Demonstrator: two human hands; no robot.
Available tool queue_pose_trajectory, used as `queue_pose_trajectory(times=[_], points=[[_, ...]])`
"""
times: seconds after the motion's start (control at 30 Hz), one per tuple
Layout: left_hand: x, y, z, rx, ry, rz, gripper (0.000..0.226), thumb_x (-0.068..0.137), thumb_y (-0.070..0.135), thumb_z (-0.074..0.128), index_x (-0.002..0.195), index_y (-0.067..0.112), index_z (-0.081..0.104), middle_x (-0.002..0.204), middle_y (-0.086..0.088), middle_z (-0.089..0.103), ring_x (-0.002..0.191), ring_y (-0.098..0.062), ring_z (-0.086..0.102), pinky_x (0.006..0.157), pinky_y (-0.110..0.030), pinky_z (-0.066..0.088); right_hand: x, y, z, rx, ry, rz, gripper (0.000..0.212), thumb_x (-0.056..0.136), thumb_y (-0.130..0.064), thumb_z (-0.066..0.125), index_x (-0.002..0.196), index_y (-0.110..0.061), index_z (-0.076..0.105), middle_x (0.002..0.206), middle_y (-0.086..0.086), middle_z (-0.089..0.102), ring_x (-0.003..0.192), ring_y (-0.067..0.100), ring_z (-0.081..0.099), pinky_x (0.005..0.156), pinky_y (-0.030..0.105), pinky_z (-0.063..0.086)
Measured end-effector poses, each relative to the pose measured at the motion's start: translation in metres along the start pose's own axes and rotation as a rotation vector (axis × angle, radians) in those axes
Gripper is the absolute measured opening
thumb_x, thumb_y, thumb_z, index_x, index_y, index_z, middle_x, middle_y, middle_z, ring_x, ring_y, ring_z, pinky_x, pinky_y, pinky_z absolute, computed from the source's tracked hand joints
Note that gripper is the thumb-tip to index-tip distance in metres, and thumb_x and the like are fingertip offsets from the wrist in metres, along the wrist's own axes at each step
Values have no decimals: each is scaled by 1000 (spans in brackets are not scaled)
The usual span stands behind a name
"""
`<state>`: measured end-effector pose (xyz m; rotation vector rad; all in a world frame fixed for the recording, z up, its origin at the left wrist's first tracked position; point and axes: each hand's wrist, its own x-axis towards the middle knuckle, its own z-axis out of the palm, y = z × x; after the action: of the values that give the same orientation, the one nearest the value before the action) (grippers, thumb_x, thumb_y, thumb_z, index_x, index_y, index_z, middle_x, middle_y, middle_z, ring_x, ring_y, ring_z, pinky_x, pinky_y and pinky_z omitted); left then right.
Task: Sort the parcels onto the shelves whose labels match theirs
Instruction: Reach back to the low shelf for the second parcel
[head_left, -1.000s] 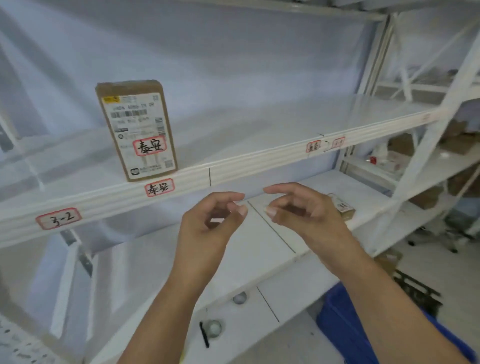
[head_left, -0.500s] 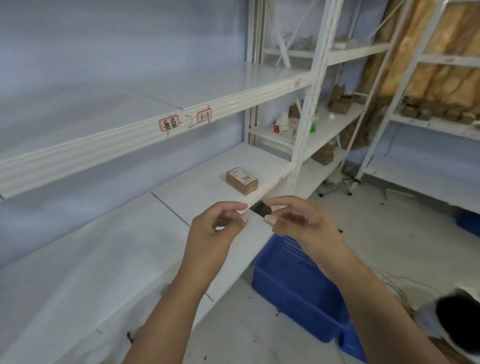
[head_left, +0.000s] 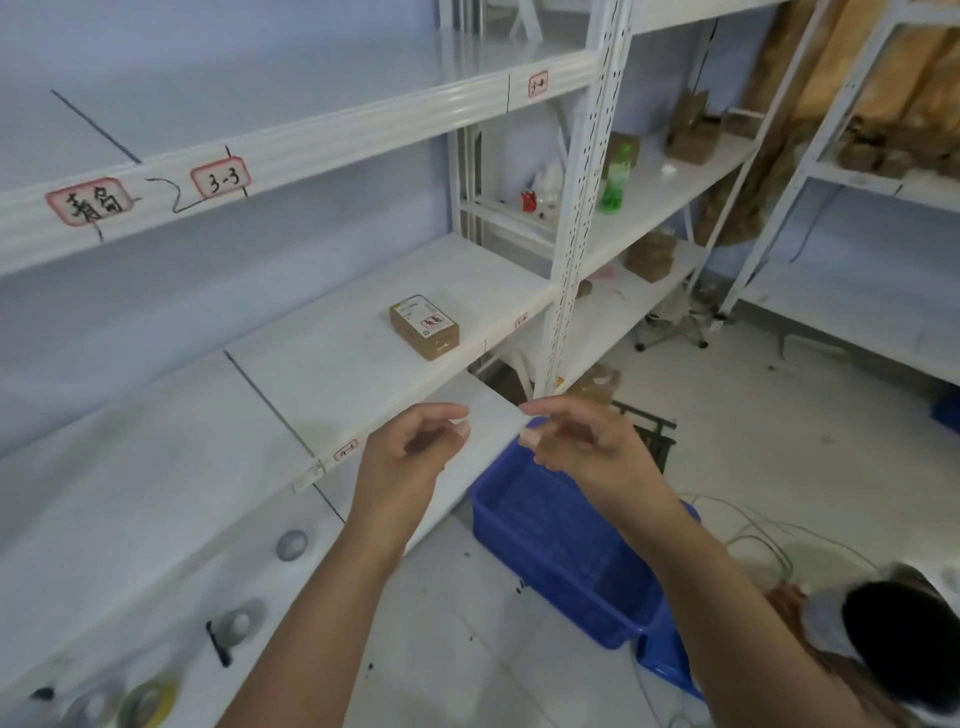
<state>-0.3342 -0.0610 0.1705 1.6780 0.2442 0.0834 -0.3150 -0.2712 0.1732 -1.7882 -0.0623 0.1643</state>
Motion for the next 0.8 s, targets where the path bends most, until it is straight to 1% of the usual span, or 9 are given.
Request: queue_pose_trajectory(times=[0.07,0.13,0.27,0.37,0.47,0.6,0.67,0.73,0.8], points=[[11,-1,7,-4,18,-15,17,98,14,71,106,26,81,103,3,79,94,-11,72,77,-21,51,15,9,-4,3,-19,15,21,96,-28,80,115,-35,80,95,-2,81,100,17,77,100,39,61],[26,-2,12,-15,41,-28,18,98,12,71,104,25,81,99,4,78,91,-11,71,74,-18,50,31,16,-5,14,-36,30,20,96,-27,80,114,-36,80,93,-3,81,101,17,77,101,40,61],[61,-5,16,-21,84,-55,15,98,14,71,102,26,80,98,6,78,91,-11,71,72,-17,49,69,26,-2,14,-82,64,19,98,-23,78,114,-32,80,86,-7,78,89,9,78,91,25,62],[96,-13,19,-44,129,-62,14,97,17,73,105,24,81,101,9,78,93,-9,69,71,-15,50,109,28,5,-7,-112,88,21,99,-23,76,118,-30,79,98,2,80,93,15,77,81,16,62],[140,-23,21,-65,156,-98,13,98,18,72,106,24,80,107,10,77,101,-11,69,76,-24,51,155,28,13,-16,-111,124,22,100,-22,75,122,-26,77,102,3,80,92,12,75,77,14,62],[200,-40,23,-100,184,-205,15,98,19,72,110,23,78,114,5,75,112,-20,68,78,-29,52,217,27,25,-44,-127,189,23,101,-18,73,124,-21,75,111,3,79,105,19,73,78,17,58],[233,-49,23,-109,153,-276,21,97,22,73,117,24,73,120,-2,72,118,-25,67,83,-33,54,252,24,29,-82,-173,206,28,103,-18,71,131,-20,72,117,3,76,108,15,70,80,18,58],[265,-56,25,-112,126,-349,29,97,25,74,124,27,65,130,-6,69,121,-26,65,88,-35,54,291,23,31,-120,-218,200,36,104,-20,70,140,-20,68,126,4,74,106,5,67,83,19,57],[294,-64,27,-119,136,-398,38,96,25,74,130,27,58,137,-8,66,123,-26,63,88,-34,52,328,23,32,-129,-224,203,44,103,-21,72,146,-20,65,133,6,72,107,7,68,89,24,56]])
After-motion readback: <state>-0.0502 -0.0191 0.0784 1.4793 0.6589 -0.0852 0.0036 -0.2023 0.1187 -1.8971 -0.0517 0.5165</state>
